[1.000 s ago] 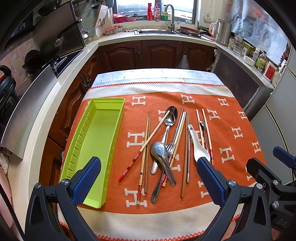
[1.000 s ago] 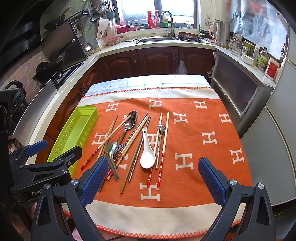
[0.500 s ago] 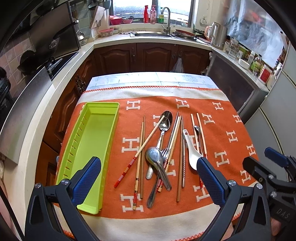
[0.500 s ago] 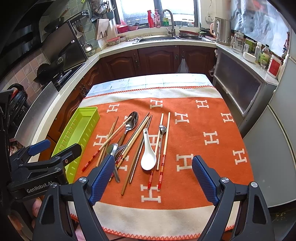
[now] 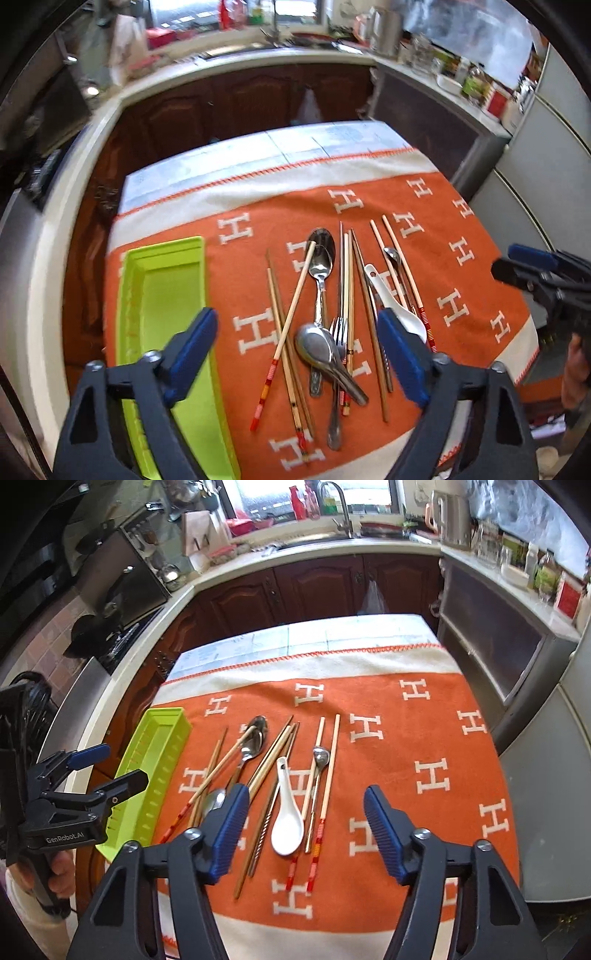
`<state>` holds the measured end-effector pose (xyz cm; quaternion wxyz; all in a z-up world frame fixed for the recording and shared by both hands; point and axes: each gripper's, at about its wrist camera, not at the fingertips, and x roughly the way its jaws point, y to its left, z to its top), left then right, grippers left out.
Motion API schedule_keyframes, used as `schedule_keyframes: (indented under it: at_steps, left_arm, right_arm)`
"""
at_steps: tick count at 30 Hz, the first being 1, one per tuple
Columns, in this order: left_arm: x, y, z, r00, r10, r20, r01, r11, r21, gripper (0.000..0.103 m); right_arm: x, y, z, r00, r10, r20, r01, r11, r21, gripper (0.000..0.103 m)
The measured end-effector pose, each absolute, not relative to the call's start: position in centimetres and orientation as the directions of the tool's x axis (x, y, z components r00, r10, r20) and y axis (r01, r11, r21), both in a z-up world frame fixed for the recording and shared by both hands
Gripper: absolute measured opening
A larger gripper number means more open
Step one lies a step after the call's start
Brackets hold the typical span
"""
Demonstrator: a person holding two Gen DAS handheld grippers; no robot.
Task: Organize utensils
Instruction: 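Grasp a wooden chopstick with the left tool while the right tool grasps a red-striped chopstick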
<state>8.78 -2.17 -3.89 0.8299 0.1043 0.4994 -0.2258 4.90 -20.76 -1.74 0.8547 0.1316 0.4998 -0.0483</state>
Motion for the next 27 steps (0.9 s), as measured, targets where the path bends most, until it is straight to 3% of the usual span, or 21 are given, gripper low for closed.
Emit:
schedule_keyframes:
  at_steps: [3, 11, 21, 27]
  left_arm:
    - [11.0, -2.7, -6.3, 0.309, -0.285, -0.907, 0.509, 0.855, -0.095, 0.053]
    - [13.3, -4.6, -12.6, 0.185, -0.225, -0.957, 0.547, 0.832, -0.090, 0.018]
    - [14.7, -5.7, -14.6, 0.178, -0.193, -0.965, 0.564, 0.823, -0.061, 0.010]
    - [15.1, -6.6, -15.1, 0.175, -0.187, -0.967, 0.581, 0.812, -0.053, 0.008]
  right_arm:
    - [7.0, -22.4, -4.1, 0.454, 0.075, -0.888, 0.241, 0.949, 0.204, 0.054]
    - [10.6, -24.8, -10.9, 0.354, 0.162, -0.921, 0.287, 0.918, 0.272, 0.038]
    - [13.4, -25.2, -16.3, 0.267, 0.192, -0.944, 0.321, 0.906, 0.275, 0.020]
    - [14.4, -23.2, -18.3, 0.216, 0.134, -0.967, 0.284, 0.939, 0.193, 0.007]
